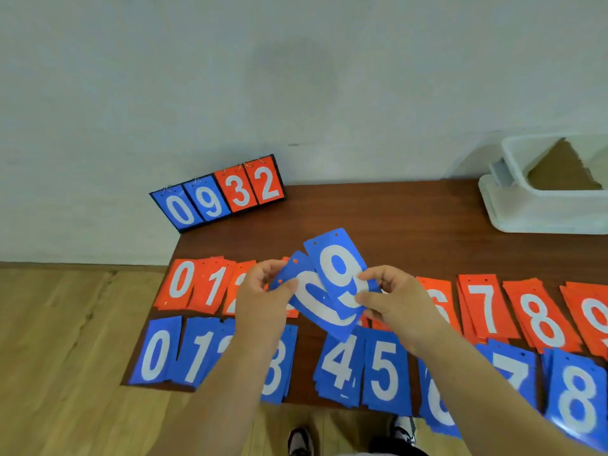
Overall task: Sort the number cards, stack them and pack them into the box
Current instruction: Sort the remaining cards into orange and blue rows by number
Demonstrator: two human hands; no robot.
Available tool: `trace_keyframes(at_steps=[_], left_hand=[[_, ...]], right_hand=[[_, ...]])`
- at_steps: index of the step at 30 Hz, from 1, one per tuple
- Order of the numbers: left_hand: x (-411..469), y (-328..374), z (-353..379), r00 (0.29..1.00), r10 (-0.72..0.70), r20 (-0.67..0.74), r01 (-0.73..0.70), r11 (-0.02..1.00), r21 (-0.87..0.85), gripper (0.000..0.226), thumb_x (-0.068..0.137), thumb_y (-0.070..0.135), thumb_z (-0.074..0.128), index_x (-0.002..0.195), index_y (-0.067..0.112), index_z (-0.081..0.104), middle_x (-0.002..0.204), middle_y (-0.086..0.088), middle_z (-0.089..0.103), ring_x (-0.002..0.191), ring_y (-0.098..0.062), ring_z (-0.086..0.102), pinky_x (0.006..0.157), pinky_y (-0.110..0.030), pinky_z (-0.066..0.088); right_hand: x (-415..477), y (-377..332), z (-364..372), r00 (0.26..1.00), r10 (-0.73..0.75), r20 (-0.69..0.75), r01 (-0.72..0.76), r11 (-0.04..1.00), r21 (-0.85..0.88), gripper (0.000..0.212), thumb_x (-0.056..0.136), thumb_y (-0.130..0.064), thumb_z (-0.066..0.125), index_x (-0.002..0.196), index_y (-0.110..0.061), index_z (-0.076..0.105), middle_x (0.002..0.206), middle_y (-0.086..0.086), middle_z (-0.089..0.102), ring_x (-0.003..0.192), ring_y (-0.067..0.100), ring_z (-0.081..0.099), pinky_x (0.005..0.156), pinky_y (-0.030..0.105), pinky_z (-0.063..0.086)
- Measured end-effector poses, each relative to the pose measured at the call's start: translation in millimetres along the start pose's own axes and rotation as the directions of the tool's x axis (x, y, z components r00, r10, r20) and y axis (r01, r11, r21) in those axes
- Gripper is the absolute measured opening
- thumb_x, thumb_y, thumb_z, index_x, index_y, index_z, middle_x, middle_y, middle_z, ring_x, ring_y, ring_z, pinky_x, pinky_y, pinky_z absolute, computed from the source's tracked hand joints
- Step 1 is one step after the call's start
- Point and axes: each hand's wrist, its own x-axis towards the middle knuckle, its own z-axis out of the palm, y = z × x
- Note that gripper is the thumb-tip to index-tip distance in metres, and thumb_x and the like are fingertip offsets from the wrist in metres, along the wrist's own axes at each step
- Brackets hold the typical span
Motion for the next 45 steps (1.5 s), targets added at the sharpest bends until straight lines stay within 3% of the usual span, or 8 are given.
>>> trace_keyframes(at_steps=[3, 7, 14, 23, 28, 35, 40, 45], left_hand=[[-6.1, -13.8, -37.0, 0.997, -0.05, -0.06, 0.045, 0.995, -0.092, 0.034, 0.089, 0.008, 0.073, 0.093, 0.041, 0.072, 0.106, -0.005, 0.07, 0.092, -0.027, 0.072, 0.076, -0.046, 0.061], [-27.2, -37.8, -90.4, 0.998, -0.044, 0.035, 0.039, 0.991, 0.13, 0.029, 0.092, 0.013, 0.071, 0.101, 0.04, 0.067, 0.09, 0.001, 0.063, 0.064, -0.007, 0.059, 0.062, -0.038, 0.059], [11.5, -49.8, -206.1, 0.999, 0.042, 0.005, -0.042, 0.978, 0.203, 0.033, 0.093, 0.006, 0.068, 0.104, 0.037, 0.064, 0.11, 0.008, 0.069, 0.079, -0.002, 0.067, 0.062, -0.025, 0.057], [54.1, -71.8, -334.3, 0.986, 0.064, -0.152, 0.009, 0.9, 0.436, 0.037, 0.096, 0.002, 0.049, 0.111, 0.034, 0.061, 0.083, 0.0, 0.059, 0.053, -0.01, 0.043, 0.049, -0.022, 0.037], [79.5, -120.5, -348.5, 0.988, -0.067, -0.136, 0.128, 0.851, 0.51, 0.039, 0.095, 0.001, 0.046, 0.112, 0.032, 0.063, 0.091, -0.001, 0.066, 0.051, -0.015, 0.047, 0.05, -0.029, 0.04], [114.7, -177.7, -335.9, 0.991, -0.134, -0.016, 0.107, 0.704, 0.702, 0.036, 0.098, 0.004, 0.045, 0.123, 0.023, 0.062, 0.114, -0.003, 0.066, 0.083, -0.014, 0.061, 0.064, -0.023, 0.046], [118.1, -192.7, -331.2, 0.996, -0.069, -0.056, 0.078, 0.38, 0.922, 0.033, 0.095, 0.022, 0.065, 0.127, 0.029, 0.063, 0.13, -0.003, 0.052, 0.115, -0.025, 0.051, 0.087, -0.034, 0.048], [100.4, -178.3, -307.7, 0.999, -0.036, 0.009, 0.009, 0.46, 0.888, 0.041, 0.095, 0.035, 0.065, 0.135, 0.03, 0.057, 0.142, -0.002, 0.047, 0.129, -0.025, 0.044, 0.103, -0.04, 0.045]], right_hand=[[-18.4, 8.9, 61.7, 0.993, -0.017, -0.117, 0.018, 1.0, 0.009, 0.023, 0.088, -0.002, 0.075, 0.102, -0.018, 0.068, 0.097, 0.007, 0.065, 0.074, 0.021, 0.066, 0.073, 0.035, 0.063], [-32.5, 27.4, 135.7, 0.982, -0.052, -0.18, 0.04, 0.997, -0.07, 0.023, 0.089, -0.007, 0.076, 0.103, -0.022, 0.066, 0.104, 0.006, 0.068, 0.084, 0.024, 0.072, 0.075, 0.04, 0.064], [-40.0, 33.1, 206.6, 0.975, -0.157, -0.159, 0.11, 0.957, -0.27, 0.022, 0.093, -0.014, 0.072, 0.101, -0.033, 0.066, 0.096, -0.002, 0.068, 0.071, 0.017, 0.07, 0.071, 0.048, 0.063], [-35.1, 38.2, 237.2, 0.985, -0.167, -0.044, 0.129, 0.88, -0.457, 0.02, 0.102, -0.021, 0.059, 0.115, -0.032, 0.069, 0.084, 0.017, 0.071, 0.036, 0.009, 0.035, 0.035, 0.022, 0.034], [-30.1, 47.9, 252.3, 0.992, -0.128, 0.0, 0.109, 0.845, -0.524, 0.022, 0.099, -0.021, 0.064, 0.112, -0.039, 0.066, 0.104, 0.004, 0.069, 0.052, 0.016, 0.06, 0.041, 0.03, 0.048], [-23.3, 74.3, 248.8, 0.996, 0.034, -0.086, -0.076, 0.829, -0.555, 0.025, 0.1, -0.017, 0.062, 0.11, -0.04, 0.064, 0.102, -0.01, 0.067, 0.089, 0.043, 0.07, 0.062, 0.053, 0.062], [-15.8, 82.5, 247.3, 0.99, 0.024, -0.136, -0.097, 0.82, -0.565, 0.021, 0.1, -0.019, 0.063, 0.112, -0.036, 0.066, 0.104, -0.011, 0.066, 0.083, 0.023, 0.07, 0.065, 0.044, 0.063], [-10.9, 84.7, 243.2, 0.988, 0.069, -0.135, -0.128, 0.857, -0.499, 0.019, 0.099, -0.019, 0.065, 0.107, -0.036, 0.063, 0.102, -0.017, 0.063, 0.086, 0.017, 0.068, 0.074, 0.05, 0.063]])
